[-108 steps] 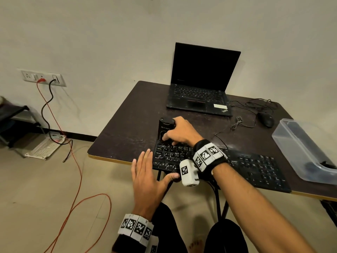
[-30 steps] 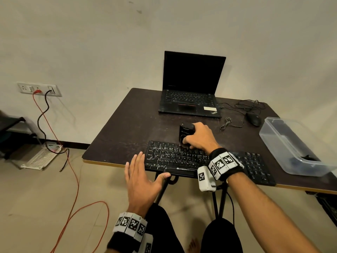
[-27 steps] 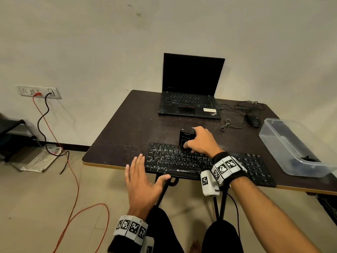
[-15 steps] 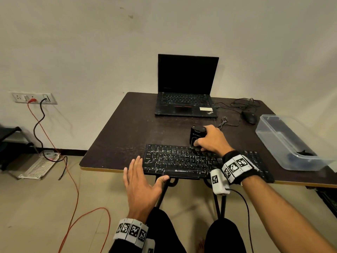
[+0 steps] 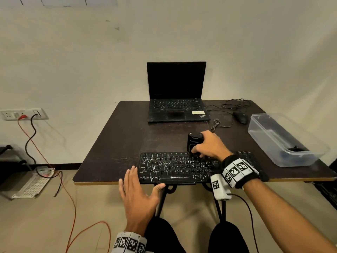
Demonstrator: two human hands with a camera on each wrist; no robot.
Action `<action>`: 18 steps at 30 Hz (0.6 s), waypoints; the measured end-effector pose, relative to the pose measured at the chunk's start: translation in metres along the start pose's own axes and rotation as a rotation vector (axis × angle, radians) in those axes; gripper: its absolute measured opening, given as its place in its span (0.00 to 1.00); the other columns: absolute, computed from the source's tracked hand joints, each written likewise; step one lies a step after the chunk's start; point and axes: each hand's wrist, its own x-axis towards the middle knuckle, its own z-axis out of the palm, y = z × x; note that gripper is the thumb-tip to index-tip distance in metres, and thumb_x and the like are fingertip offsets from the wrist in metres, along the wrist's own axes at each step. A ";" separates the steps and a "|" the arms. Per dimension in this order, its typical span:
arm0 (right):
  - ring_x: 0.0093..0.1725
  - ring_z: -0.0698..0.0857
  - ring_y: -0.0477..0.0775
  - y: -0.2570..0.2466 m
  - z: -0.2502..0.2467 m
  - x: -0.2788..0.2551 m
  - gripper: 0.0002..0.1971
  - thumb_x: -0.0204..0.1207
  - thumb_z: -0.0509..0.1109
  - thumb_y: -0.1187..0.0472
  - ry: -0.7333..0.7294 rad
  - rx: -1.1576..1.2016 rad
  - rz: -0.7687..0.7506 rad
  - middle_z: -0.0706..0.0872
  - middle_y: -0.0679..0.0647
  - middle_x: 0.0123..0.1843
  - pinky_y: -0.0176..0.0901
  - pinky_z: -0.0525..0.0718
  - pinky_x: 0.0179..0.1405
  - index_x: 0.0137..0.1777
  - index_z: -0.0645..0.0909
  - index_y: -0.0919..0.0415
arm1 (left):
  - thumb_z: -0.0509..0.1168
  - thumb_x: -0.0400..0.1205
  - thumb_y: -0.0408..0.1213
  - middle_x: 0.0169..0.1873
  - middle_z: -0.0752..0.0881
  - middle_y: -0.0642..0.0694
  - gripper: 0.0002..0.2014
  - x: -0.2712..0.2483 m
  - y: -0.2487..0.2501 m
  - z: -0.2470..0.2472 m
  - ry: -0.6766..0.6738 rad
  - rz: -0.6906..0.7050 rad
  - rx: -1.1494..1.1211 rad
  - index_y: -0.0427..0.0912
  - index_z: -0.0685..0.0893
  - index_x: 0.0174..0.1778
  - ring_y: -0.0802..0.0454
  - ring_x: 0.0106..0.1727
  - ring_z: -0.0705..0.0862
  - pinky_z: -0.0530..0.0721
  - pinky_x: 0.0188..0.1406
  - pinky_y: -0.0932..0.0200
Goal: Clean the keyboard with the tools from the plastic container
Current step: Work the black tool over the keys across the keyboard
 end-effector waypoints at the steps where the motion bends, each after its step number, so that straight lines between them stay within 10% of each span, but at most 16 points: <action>1: 0.30 0.94 0.53 0.000 -0.001 -0.001 0.14 0.70 0.84 0.63 -0.034 -0.003 -0.005 0.94 0.52 0.47 0.40 0.90 0.31 0.53 0.86 0.57 | 0.54 0.74 0.81 0.88 0.67 0.46 0.56 0.000 0.000 0.000 0.002 -0.003 -0.005 0.40 0.63 0.88 0.51 0.92 0.55 0.33 0.90 0.55; 18: 0.30 0.94 0.52 0.027 -0.019 -0.008 0.12 0.69 0.84 0.63 0.070 0.035 0.053 0.94 0.51 0.46 0.41 0.91 0.34 0.50 0.88 0.56 | 0.61 0.73 0.76 0.85 0.72 0.46 0.52 -0.001 0.003 -0.004 0.024 -0.002 -0.040 0.45 0.64 0.88 0.53 0.89 0.62 0.36 0.90 0.49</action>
